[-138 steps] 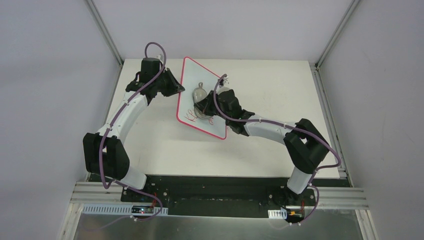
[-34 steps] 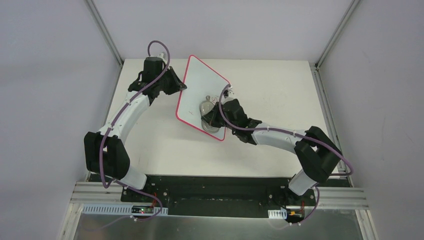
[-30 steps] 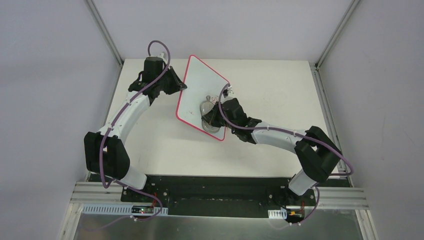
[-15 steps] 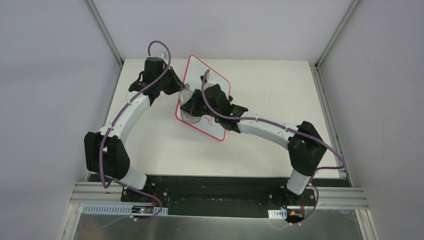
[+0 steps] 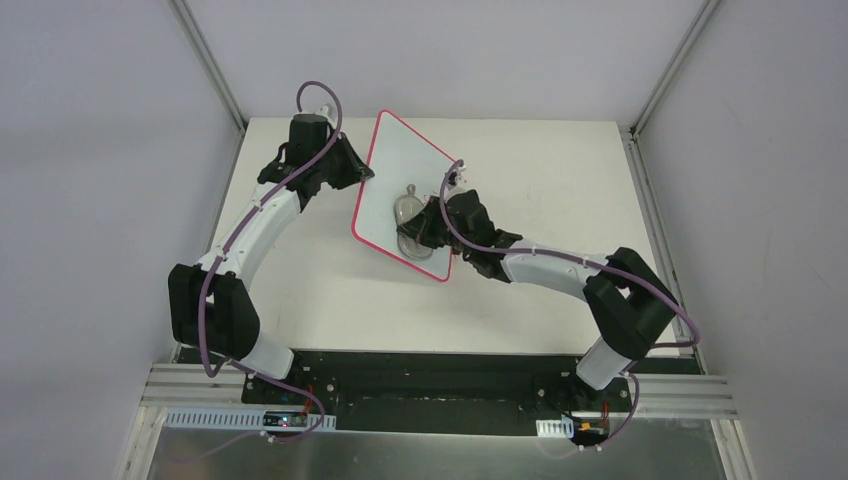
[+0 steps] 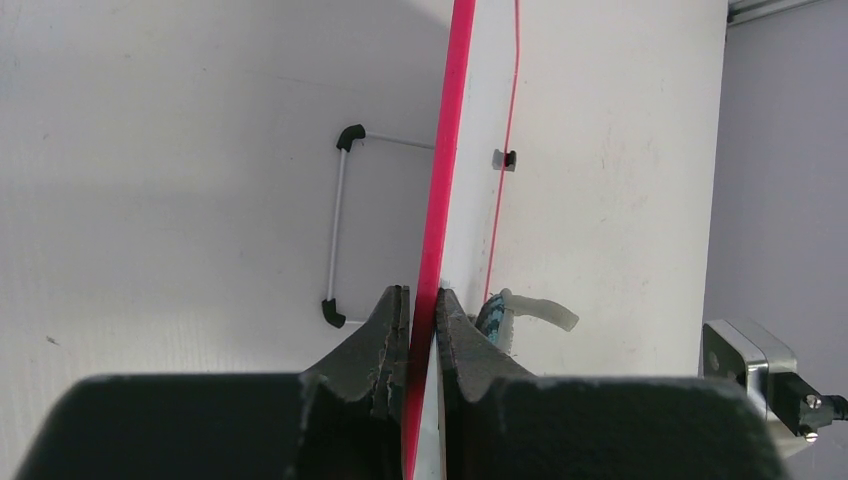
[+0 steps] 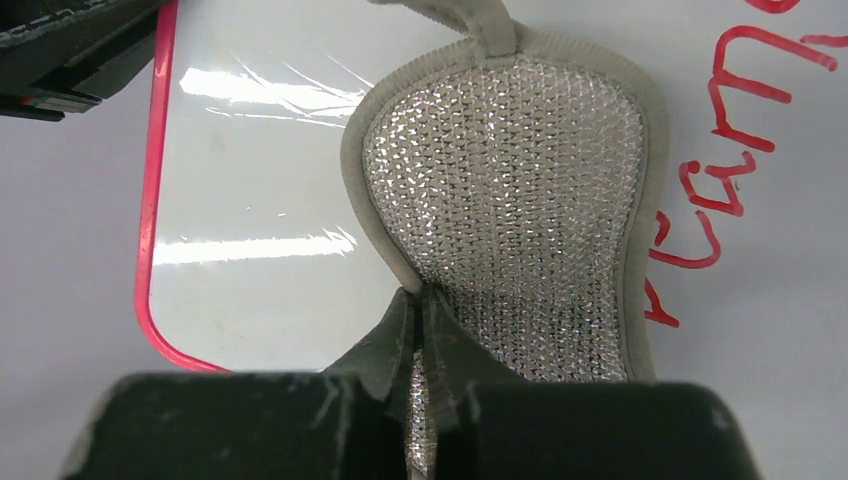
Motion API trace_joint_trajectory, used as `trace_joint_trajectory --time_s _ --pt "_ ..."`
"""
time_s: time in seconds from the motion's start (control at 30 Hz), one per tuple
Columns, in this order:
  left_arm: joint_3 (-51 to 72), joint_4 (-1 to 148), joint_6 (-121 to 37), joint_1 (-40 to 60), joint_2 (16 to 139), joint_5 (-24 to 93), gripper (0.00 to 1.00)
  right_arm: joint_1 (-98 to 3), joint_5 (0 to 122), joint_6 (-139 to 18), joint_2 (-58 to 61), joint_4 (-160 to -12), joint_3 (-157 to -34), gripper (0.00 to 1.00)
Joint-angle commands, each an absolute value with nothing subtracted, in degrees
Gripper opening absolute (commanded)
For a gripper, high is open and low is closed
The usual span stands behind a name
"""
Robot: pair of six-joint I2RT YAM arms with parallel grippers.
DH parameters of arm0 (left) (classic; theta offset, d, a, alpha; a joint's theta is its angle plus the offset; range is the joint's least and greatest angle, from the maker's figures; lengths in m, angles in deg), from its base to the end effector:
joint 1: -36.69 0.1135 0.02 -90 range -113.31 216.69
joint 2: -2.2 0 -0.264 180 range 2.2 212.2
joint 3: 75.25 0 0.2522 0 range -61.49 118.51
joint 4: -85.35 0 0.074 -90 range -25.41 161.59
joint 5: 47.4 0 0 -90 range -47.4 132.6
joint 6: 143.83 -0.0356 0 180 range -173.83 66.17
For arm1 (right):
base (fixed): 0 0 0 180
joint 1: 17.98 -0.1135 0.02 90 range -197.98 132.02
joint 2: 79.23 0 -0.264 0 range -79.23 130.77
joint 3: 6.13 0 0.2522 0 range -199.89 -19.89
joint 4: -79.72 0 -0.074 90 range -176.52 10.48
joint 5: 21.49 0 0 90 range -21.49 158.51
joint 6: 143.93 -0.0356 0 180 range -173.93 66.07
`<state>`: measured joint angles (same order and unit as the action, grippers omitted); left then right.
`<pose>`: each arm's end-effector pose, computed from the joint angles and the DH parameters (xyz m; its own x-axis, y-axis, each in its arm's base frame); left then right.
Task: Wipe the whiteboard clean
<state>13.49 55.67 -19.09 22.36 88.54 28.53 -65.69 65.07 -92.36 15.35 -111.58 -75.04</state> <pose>0.3385 -0.0954 0.3378 -0.6210 -0.4119 -0.6669 0.1163 0.7930 -0.5980 0.2504 0.2785 0.2402 -0.6141 0.2469 -0.7496 -0.5053 0.6066 0.6138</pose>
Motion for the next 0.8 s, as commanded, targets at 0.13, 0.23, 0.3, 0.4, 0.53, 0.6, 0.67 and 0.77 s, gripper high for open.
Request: trace_joint_trajectory --time_s 0.13,0.23,0.3,0.4,0.53,0.6,0.67,0.77 --pt "12.05 50.67 -15.77 17.62 88.68 22.38 0.00 -72.90 64.66 -88.17 20.52 -98.42 -90.48 0.00" --pt "11.99 50.72 -15.77 17.62 88.76 22.41 0.00 -75.21 62.68 -86.88 23.11 -98.12 -97.55 0.00" --pt "11.92 50.67 -15.77 17.59 88.78 22.39 0.00 -75.85 61.68 -86.44 24.46 -98.12 -101.57 0.00" --pt "11.99 50.67 -15.77 17.53 88.77 22.39 0.00 -75.26 63.52 -85.66 25.62 -97.47 -103.47 0.00" --pt "11.99 50.67 -15.78 17.54 88.65 22.32 0.00 -71.83 64.62 -87.22 25.07 -97.36 -99.54 0.00" --pt "11.99 50.68 -15.77 17.53 88.72 22.28 0.00 -69.65 64.26 -88.95 23.44 -98.75 -94.32 0.00" --pt "11.99 50.74 -15.69 17.53 88.66 22.19 0.00 -68.12 65.01 -90.08 20.88 -101.15 -87.39 0.00" --pt "11.99 50.76 -15.60 17.53 88.61 22.14 0.00 -66.96 67.23 -90.04 16.75 -101.32 -79.68 0.00"
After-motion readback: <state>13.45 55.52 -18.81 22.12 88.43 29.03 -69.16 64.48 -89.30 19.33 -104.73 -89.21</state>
